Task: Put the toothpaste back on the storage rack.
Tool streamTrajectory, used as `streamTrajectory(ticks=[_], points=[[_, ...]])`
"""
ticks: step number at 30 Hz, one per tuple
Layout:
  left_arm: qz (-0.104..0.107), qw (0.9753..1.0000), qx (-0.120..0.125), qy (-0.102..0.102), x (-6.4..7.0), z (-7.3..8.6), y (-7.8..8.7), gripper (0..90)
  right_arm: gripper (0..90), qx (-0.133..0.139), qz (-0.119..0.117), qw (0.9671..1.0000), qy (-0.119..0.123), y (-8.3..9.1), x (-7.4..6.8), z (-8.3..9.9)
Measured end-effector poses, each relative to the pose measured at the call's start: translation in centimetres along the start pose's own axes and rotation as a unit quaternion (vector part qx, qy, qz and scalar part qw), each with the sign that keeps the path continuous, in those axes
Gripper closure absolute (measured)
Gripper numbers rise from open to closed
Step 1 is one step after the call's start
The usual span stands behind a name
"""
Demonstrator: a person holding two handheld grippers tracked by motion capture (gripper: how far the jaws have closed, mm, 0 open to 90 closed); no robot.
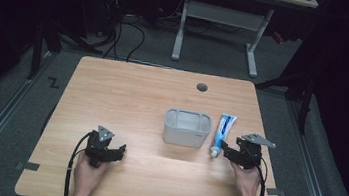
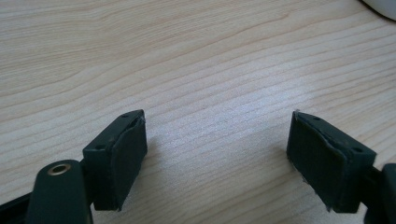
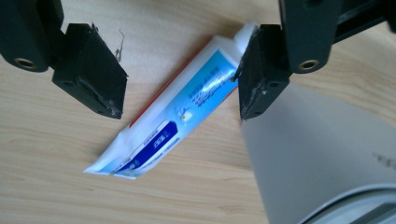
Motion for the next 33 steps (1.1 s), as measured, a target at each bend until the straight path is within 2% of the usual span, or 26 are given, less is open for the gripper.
streamTrajectory(ticks=[11,16,17,21,25,26,29,33], points=[[0.000,1.0000,0.000,-0.001,0.0,0.0,0.0,20.5,35.6,0.005,0.003,0.9998,-0.020,-1.2,0.7,-2.5],[0.000,1.0000,0.000,0.000,0.0,0.0,0.0,20.5,35.7,-0.016,0.009,0.9995,-0.027,-2.3,1.2,-3.0],[0.000,1.0000,0.000,-0.002,0.0,0.0,0.0,20.5,35.1,-0.026,0.009,0.9990,-0.035,-2.7,1.4,-2.9],[0.000,1.0000,0.000,-0.001,0.0,0.0,0.0,20.5,34.8,-0.042,0.017,0.9983,-0.035,-3.4,1.8,-3.0],[0.000,1.0000,0.000,-0.001,0.0,0.0,0.0,20.5,34.6,-0.050,0.019,0.9978,-0.040,-4.0,2.0,-3.2],[0.000,1.0000,0.000,-0.001,0.0,0.0,0.0,20.5,34.3,-0.062,0.022,0.9969,-0.043,-4.4,2.2,-3.1],[0.000,1.0000,0.000,-0.001,0.0,0.0,0.0,20.5,34.5,-0.069,0.025,0.9964,-0.043,-4.9,2.3,-3.2],[0.000,1.0000,0.000,-0.001,0.0,0.0,0.0,20.4,37.2,-0.060,0.022,0.9965,-0.055,-5.5,2.5,-3.7]])
Point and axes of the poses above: each handheld gripper's, and its own axes: y roughly backward along the jaws, z roughly out of its underside, x roughly to its right, the point moved 10 cm from there along -y, roughly forward along the jaws, and after that the axes turned 6 degrees about -z, right-handed, at the moved point
